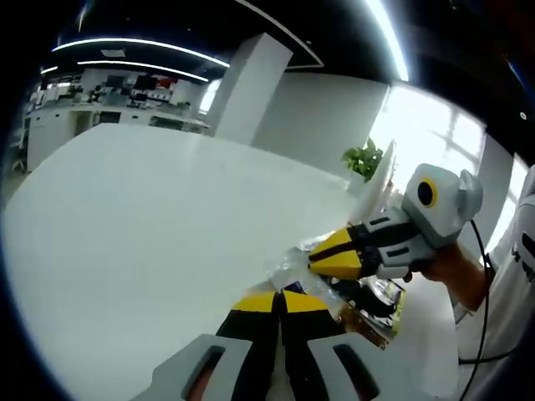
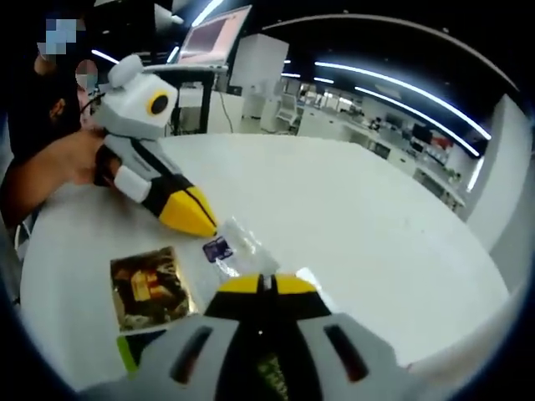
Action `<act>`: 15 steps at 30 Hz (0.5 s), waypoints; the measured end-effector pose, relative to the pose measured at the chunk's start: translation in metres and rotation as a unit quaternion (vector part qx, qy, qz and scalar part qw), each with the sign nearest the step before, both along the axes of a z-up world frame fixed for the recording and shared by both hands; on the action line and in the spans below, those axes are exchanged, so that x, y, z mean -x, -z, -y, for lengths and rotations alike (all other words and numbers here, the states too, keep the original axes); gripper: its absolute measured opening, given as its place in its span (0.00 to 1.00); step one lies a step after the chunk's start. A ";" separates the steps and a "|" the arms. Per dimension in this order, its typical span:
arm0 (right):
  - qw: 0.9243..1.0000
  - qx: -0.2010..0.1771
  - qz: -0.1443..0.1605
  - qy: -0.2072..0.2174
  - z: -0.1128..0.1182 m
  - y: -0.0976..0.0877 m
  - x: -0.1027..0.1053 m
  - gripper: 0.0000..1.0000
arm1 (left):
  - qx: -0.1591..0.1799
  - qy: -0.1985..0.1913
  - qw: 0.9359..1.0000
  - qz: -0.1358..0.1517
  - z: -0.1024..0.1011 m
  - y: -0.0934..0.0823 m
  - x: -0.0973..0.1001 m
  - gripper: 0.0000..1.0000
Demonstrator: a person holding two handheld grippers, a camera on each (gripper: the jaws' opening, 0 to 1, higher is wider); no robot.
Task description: Arrange the skincare products in the storage area until every visible bottle or jar stands upright without overlapping.
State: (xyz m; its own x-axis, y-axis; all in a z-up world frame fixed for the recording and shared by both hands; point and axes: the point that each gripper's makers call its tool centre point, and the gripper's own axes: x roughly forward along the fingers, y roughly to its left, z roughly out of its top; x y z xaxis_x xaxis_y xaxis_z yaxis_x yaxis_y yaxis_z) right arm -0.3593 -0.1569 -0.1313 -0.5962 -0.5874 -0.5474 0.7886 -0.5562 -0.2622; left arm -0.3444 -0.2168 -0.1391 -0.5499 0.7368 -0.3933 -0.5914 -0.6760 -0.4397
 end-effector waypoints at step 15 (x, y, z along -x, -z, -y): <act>0.998 -0.059 -0.022 -0.015 -0.001 0.003 -0.004 0.05 | 0.005 0.001 1.000 0.000 -0.001 0.003 0.000 0.00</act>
